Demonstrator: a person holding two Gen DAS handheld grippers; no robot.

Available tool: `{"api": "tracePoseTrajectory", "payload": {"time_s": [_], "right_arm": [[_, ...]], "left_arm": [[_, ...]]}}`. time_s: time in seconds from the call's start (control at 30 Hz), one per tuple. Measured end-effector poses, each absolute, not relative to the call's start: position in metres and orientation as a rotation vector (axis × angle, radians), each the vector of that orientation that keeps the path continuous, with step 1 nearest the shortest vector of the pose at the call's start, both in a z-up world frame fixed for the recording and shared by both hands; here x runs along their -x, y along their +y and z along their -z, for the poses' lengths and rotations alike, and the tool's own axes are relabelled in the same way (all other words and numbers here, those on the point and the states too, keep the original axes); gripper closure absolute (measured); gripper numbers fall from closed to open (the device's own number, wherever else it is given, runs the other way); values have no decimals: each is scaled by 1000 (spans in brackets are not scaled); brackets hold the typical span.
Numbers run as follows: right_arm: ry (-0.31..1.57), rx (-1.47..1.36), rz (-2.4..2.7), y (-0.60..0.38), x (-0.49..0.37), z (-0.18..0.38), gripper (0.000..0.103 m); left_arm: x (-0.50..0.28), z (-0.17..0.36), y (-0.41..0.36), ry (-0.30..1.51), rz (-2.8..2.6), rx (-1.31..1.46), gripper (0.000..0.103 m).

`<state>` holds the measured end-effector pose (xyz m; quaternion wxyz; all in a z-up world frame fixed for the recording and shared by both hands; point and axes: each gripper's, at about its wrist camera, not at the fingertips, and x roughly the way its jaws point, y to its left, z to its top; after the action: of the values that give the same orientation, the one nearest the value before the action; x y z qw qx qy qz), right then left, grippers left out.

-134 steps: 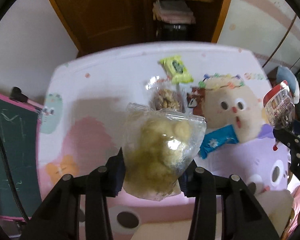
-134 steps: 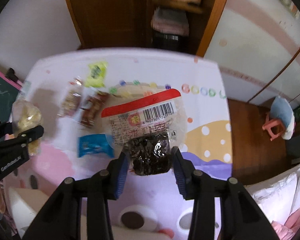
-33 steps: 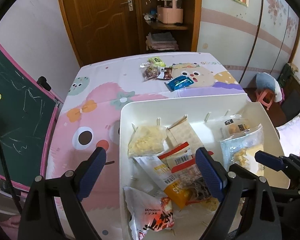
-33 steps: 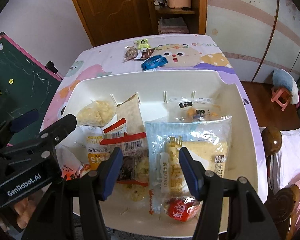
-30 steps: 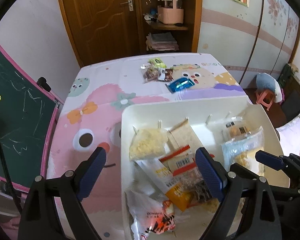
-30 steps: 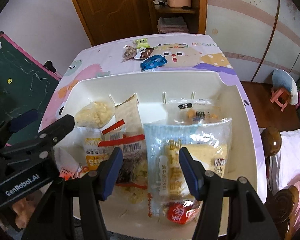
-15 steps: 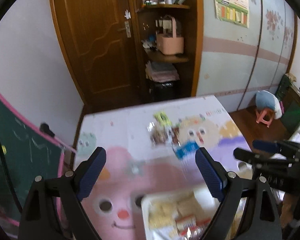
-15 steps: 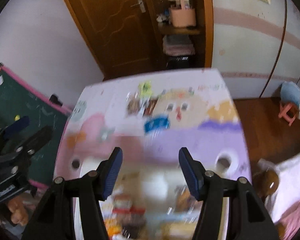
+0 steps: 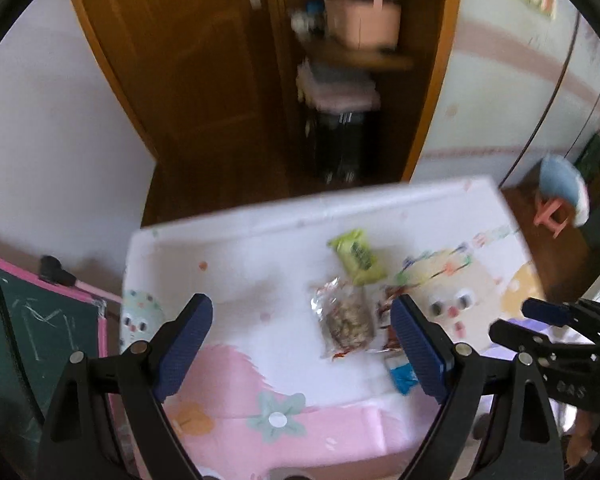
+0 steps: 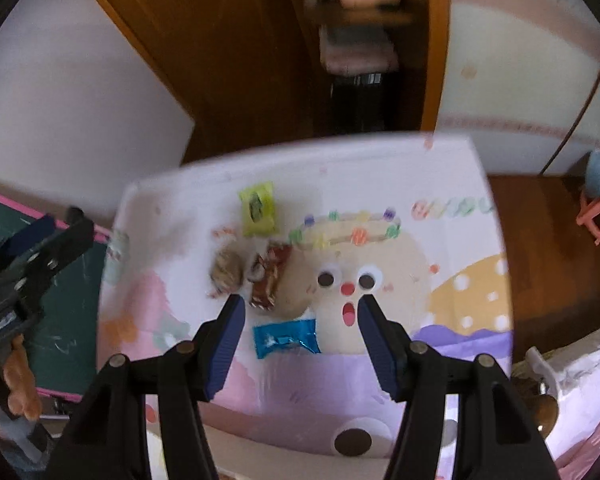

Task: Organize snacks
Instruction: 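Grasp the clear nut-cluster bag with the left gripper while the right grasps the blue packet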

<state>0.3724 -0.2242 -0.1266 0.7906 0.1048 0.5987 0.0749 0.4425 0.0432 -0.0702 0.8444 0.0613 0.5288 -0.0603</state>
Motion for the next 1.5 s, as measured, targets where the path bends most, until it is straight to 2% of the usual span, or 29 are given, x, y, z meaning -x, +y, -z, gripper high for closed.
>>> {"api": "tracePoseTrajectory", "payload": {"time_s": [0.17, 0.4, 0.47, 0.5, 0.57, 0.6, 0.63, 0.73, 0.77, 0.87, 1.0, 1.13, 1.3, 1.5], "right_arm": [[1424, -285, -205, -220, -379, 191, 44], [1521, -249, -259, -202, -378, 233, 44], [1534, -250, -266, -198, -378, 237, 43], [1532, -248, -269, -196, -377, 238, 45], [1537, -242, -285, -191, -376, 240, 52], [1529, -224, -288, -188, -374, 240, 59], [1539, -237, -305, -186, -373, 240, 59], [1523, -215, -309, -181, -368, 236, 67], [1512, -202, -310, -179, -366, 234, 73], [1492, -195, -313, -176, -365, 223, 81], [1448, -161, -308, -174, -358, 210, 86], [1360, -150, -298, -175, -341, 179, 87], [1201, -116, -254, -185, -304, 112, 87], [962, -135, -236, -184, -222, 27, 87]], "left_arm": [[-463, 149, 29, 1251, 135, -152, 13], [-472, 200, 16, 1328, 159, -132, 14], [-471, 209, 15, 1338, 162, -127, 18], [-471, 211, 16, 1347, 166, -118, 21], [-472, 218, 18, 1372, 180, -75, 38], [-473, 222, 20, 1384, 190, -53, 42], [-472, 226, 21, 1398, 201, -31, 49], [-468, 226, 23, 1368, 202, -23, 58], [-467, 224, 24, 1358, 207, -8, 60], [-459, 220, 31, 1333, 185, 3, 61], [-442, 202, 42, 1284, 141, 2, 61], [-417, 164, 56, 1224, 125, 16, 61], [-370, 80, 69, 1106, 142, 12, 61], [-274, -13, 77, 935, 207, -19, 61]]}}
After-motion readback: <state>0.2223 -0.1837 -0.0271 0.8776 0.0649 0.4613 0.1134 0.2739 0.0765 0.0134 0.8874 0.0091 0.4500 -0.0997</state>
